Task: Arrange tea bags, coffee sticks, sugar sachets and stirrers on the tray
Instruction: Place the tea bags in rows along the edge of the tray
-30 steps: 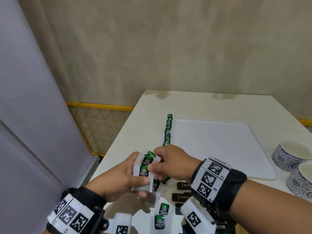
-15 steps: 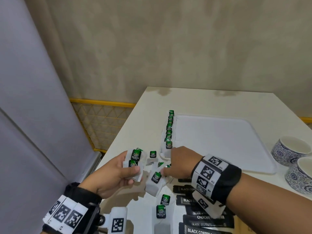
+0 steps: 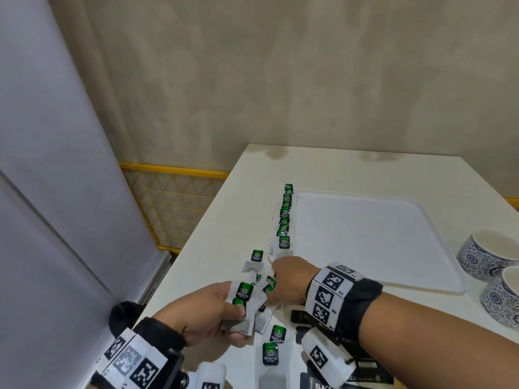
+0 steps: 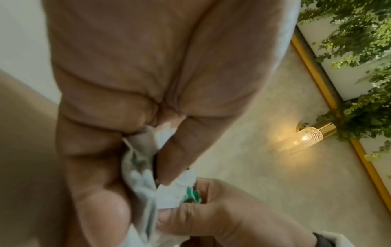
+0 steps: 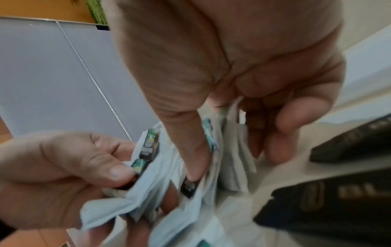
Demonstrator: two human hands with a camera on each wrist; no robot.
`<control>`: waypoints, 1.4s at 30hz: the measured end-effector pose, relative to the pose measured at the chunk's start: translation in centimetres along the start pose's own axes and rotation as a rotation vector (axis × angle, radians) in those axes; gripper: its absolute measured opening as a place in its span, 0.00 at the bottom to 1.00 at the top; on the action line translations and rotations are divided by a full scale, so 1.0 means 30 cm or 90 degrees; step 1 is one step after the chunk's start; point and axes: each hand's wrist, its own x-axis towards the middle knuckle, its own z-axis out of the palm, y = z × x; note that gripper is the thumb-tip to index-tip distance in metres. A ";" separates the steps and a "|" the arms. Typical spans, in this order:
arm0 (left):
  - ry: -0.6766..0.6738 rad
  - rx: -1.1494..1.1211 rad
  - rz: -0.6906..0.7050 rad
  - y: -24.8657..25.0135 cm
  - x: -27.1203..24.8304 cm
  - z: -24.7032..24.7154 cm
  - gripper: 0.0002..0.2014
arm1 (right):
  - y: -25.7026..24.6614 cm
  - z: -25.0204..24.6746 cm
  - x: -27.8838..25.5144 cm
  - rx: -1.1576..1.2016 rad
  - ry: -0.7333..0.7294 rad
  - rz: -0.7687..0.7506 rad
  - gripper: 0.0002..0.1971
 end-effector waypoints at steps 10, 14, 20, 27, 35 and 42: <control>0.025 -0.053 0.082 0.030 -0.001 0.004 0.19 | 0.028 -0.047 -0.046 0.106 -0.001 -0.035 0.20; 0.101 -0.174 0.100 0.061 -0.013 -0.018 0.16 | 0.086 -0.109 -0.083 0.275 0.012 -0.021 0.26; 0.123 -0.184 0.121 0.088 0.033 -0.007 0.17 | 0.114 -0.187 -0.167 0.505 -0.074 -0.154 0.14; -0.102 -0.260 0.123 0.167 0.033 0.110 0.27 | 0.077 -0.193 -0.183 0.391 0.000 -0.131 0.14; -0.036 -0.133 0.192 0.203 0.089 0.140 0.22 | 0.111 -0.190 -0.183 0.351 0.264 -0.135 0.22; -0.039 -0.132 0.237 0.206 0.119 0.144 0.40 | 0.129 -0.192 -0.186 0.319 0.253 -0.162 0.25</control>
